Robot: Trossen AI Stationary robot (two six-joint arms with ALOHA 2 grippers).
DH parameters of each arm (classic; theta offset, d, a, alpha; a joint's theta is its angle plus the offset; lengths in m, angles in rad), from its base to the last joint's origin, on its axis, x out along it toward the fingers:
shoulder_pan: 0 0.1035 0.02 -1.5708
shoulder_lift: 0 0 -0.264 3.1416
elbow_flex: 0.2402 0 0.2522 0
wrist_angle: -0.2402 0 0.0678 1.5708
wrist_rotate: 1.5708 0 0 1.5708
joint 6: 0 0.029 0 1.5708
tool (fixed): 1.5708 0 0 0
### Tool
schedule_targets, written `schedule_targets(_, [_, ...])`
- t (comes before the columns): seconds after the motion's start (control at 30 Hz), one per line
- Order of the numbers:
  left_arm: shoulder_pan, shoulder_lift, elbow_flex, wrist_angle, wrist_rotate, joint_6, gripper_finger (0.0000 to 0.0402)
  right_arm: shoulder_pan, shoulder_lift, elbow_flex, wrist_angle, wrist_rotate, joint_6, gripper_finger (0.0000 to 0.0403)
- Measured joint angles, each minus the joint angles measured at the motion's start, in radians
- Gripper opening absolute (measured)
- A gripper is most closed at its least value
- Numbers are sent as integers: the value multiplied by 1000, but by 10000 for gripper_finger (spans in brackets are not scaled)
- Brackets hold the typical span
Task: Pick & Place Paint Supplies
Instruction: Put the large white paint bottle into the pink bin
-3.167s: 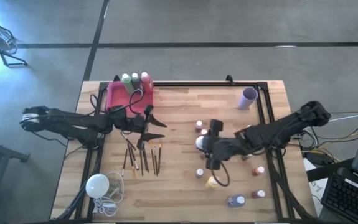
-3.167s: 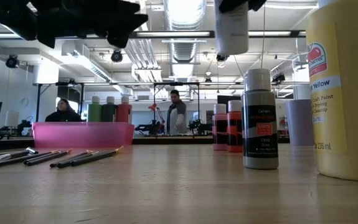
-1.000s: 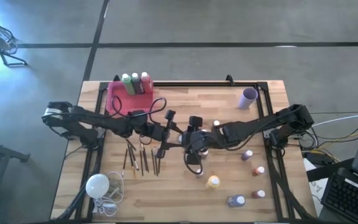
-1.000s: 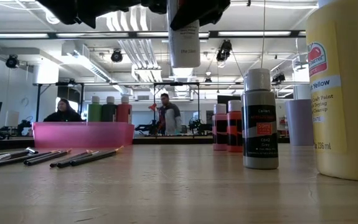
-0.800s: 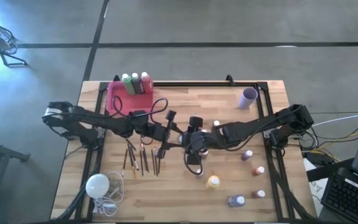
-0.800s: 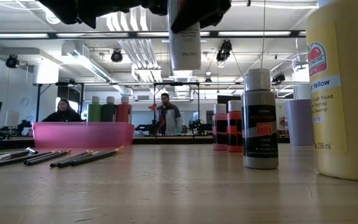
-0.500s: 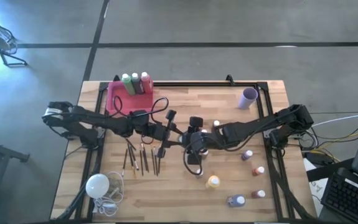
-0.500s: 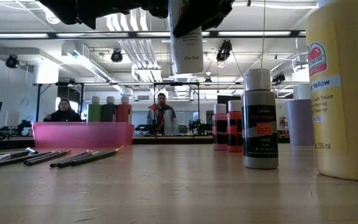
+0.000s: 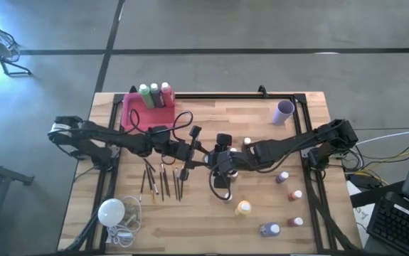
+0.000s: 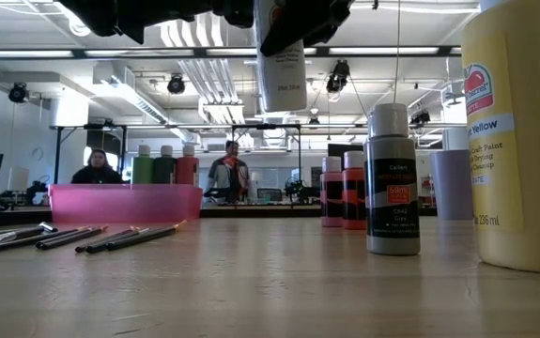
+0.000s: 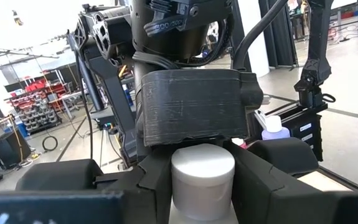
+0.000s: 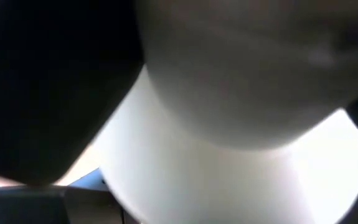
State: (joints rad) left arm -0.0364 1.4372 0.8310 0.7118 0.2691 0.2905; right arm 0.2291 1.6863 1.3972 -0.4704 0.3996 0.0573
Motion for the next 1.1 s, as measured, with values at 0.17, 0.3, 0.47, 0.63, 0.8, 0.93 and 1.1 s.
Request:
schedule_targets(0.17, [1, 1, 0, -18, -10, 12, 125, 0, -2, 2, -29, 21, 63, 247])
schedule_targets(0.3, [0, -15, -2, -88, -82, 29, 125, 3, -17, 4, -70, 26, 83, 282])
schedule_targets(0.47, [1, -103, -2, -228, -217, 57, 125, 8, -42, 22, -189, 25, 161, 306])
schedule_targets(0.63, [2, -232, -2, -401, -316, 59, 125, 8, -80, 23, -333, 23, 280, 310])
schedule_targets(0.8, [9, -377, -2, -534, -436, 64, 126, 8, -109, 19, -426, 23, 336, 294])
schedule_targets(0.93, [24, -474, -8, -602, -514, 70, 126, 2, -133, 9, -465, 63, 336, 278])
schedule_targets(1.1, [79, -582, -52, -601, -573, 79, 126, -35, -192, -28, -491, 111, 339, 261])
